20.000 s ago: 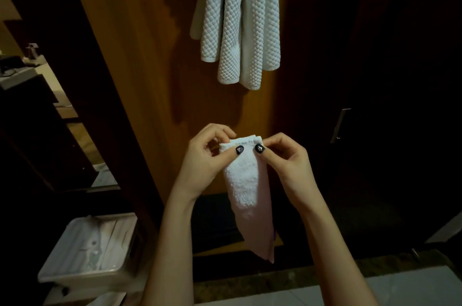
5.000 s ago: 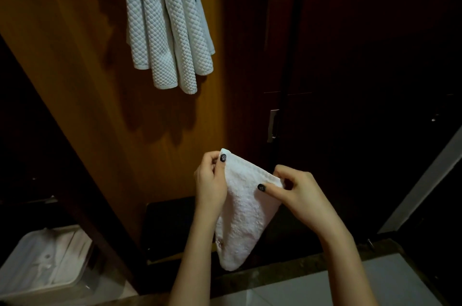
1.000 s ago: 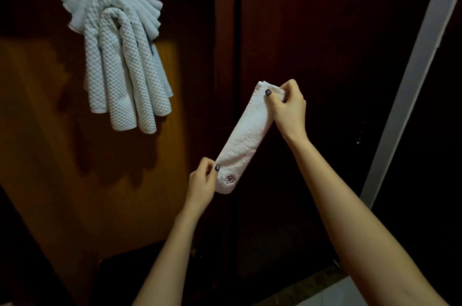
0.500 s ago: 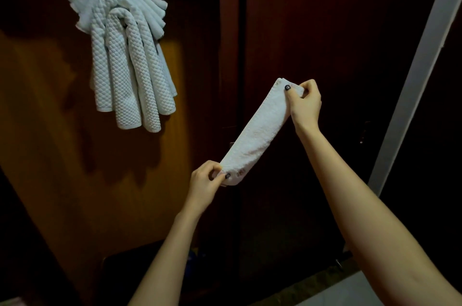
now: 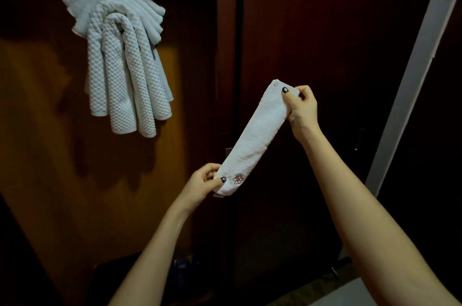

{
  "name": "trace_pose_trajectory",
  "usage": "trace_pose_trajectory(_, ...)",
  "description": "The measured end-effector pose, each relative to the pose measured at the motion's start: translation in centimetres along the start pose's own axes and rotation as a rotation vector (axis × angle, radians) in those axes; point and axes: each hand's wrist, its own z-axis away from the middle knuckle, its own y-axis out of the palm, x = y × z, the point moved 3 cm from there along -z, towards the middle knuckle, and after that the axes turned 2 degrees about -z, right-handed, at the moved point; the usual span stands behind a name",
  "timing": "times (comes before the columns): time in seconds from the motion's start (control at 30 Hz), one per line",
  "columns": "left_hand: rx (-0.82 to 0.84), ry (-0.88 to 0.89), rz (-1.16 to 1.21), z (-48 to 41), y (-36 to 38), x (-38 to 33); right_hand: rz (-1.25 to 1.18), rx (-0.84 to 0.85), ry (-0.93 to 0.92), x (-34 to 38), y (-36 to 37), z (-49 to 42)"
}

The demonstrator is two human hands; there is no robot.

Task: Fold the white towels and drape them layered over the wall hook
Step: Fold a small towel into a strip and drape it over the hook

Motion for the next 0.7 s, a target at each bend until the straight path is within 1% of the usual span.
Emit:
trace_pose_trajectory(0.1, 0.0, 0.056, 0.061, 0.1, 1.2, -0.7, -0.074, 0.058, 0.029, 1.0, 0.3, -0.6)
trace_pose_trajectory(0.2, -0.033, 0.103, 0.033, -0.6, 1.7, -0.9, -0.13, 0.132, 0.055, 2.2, 0.7, -1.4)
trace_pose_trajectory(0.27, 0.018, 0.082, 0.067, -1.2, 1.8, -0.9, -0.147, 0.195, 0.076, 2.8, 0.9, -1.8)
trace_pose_trajectory(0.37, 0.155, -0.018, 0.232, -1.6, 2.9, -0.6, -0.181, 0.277, 0.108, 3.1, 1.3, -2.2)
trace_pose_trajectory(0.43, 0.215, -0.044, 0.259, -1.7, 3.6, -0.4, -0.183, 0.3, 0.106, 3.2, 1.3, -2.5)
trace_pose_trajectory(0.5, 0.23, -0.051, 0.284, -1.7, 4.0, 0.2, -0.168, 0.296, 0.098, 3.3, 1.2, -2.7)
trace_pose_trajectory(0.57, 0.21, -0.045, 0.275, -1.7, 4.1, 0.4, -0.144, 0.269, 0.09, 3.2, 0.9, -2.8)
trace_pose_trajectory(0.7, 0.004, -0.001, 0.149, -1.7, 3.0, 0.6, -0.067, 0.169, 0.061, 2.5, 0.2, -3.0)
